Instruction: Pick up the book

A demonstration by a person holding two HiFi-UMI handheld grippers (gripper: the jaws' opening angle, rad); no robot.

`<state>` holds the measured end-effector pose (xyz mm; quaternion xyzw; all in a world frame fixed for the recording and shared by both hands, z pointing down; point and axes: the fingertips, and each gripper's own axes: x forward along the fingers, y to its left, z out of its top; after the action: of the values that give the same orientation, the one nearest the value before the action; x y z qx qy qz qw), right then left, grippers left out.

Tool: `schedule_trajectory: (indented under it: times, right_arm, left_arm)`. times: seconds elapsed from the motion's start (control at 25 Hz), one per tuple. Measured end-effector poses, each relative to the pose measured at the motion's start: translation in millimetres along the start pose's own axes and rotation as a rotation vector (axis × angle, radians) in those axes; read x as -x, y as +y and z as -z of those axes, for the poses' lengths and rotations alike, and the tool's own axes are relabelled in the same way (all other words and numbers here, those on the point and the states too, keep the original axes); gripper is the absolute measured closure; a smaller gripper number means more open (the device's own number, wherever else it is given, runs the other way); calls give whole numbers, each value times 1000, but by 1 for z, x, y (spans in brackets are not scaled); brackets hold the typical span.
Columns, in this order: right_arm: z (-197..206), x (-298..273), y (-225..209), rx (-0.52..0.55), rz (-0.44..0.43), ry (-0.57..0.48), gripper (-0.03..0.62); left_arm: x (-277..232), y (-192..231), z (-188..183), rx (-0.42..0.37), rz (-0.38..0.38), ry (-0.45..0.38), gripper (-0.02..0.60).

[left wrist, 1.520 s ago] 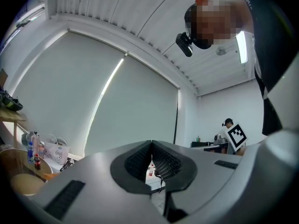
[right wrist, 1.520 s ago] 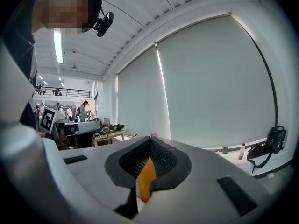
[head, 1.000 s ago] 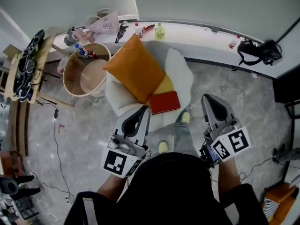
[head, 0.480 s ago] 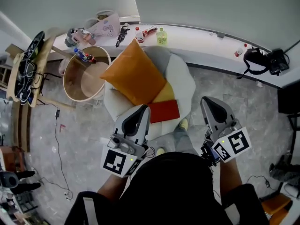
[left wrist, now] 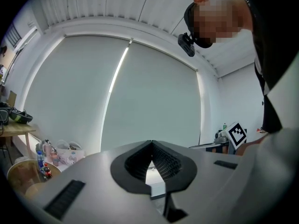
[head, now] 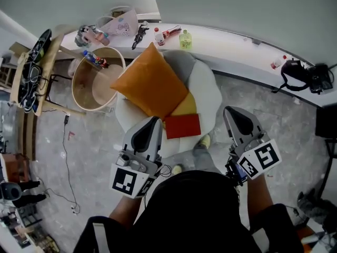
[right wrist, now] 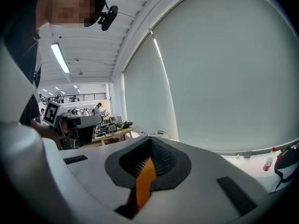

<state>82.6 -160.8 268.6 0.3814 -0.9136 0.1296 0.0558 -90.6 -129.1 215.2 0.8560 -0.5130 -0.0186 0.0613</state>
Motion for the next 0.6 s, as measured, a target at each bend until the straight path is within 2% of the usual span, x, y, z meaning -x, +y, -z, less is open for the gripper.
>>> schedule_trajectory:
  times: [0.6]
  right_arm:
    - [9, -8, -75, -53, -78, 17, 582]
  left_arm:
    - [-72, -29, 22, 11, -47, 96, 571]
